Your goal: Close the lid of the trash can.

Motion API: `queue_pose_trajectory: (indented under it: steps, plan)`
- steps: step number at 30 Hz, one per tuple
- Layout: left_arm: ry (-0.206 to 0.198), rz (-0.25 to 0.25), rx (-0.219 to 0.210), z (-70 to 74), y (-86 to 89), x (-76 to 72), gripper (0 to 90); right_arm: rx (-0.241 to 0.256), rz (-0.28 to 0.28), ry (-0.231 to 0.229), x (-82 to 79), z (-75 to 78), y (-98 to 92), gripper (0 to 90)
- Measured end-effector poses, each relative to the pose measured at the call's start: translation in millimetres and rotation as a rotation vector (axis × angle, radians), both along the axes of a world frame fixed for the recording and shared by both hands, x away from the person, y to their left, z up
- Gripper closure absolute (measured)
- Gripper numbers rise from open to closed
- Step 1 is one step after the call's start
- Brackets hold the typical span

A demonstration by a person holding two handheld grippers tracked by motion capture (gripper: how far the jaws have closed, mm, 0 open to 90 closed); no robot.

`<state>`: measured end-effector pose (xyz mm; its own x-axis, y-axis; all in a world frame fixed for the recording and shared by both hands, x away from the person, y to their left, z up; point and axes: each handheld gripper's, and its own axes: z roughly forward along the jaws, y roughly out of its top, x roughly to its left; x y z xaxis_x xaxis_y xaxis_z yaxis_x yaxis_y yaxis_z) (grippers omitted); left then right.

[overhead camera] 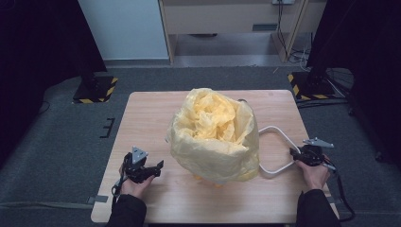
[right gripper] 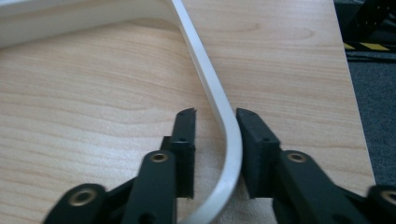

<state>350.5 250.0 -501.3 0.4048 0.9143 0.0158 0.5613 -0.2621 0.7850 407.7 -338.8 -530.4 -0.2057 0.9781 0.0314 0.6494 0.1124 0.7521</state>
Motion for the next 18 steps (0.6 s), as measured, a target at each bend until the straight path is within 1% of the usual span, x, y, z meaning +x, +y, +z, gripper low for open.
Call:
queue_pose_trajectory:
  steps: [1,2,4,6,8,9,13,15,18]
  plan:
    - [-0.001,0.000,-0.002,0.0,-0.2,-0.1,18.2,-0.005,0.005,0.009,-0.1,-0.6,-0.7,74.8]
    - [-0.001,-0.001,-0.003,0.2,-0.2,-0.1,18.2,-0.010,0.014,0.009,-0.3,-0.8,-1.3,77.2]
    - [-0.003,0.000,-0.005,0.5,0.1,-0.1,18.3,-0.009,0.012,0.013,0.0,0.1,-1.7,79.8]
    - [-0.003,0.000,-0.006,0.6,0.4,-0.1,18.4,-0.020,0.029,0.019,0.4,1.1,-0.1,80.4]
    - [-0.003,0.000,-0.007,0.7,0.5,-0.2,18.4,-0.018,0.026,0.001,1.0,3.8,1.8,80.4]
    - [-0.003,-0.002,-0.006,0.8,0.6,-0.3,18.6,-0.018,0.033,-0.006,1.3,6.2,3.1,80.4]
    - [-0.005,-0.002,-0.008,1.0,0.4,-0.7,18.7,0.031,0.040,-0.046,1.3,15.0,5.2,80.4]
    - [-0.008,0.001,-0.009,1.4,0.8,-0.6,18.7,0.055,0.034,-0.076,0.7,22.0,4.5,80.3]
    - [-0.009,0.004,-0.011,1.7,1.4,-0.6,18.7,0.074,0.033,-0.102,-0.1,30.2,4.9,80.2]
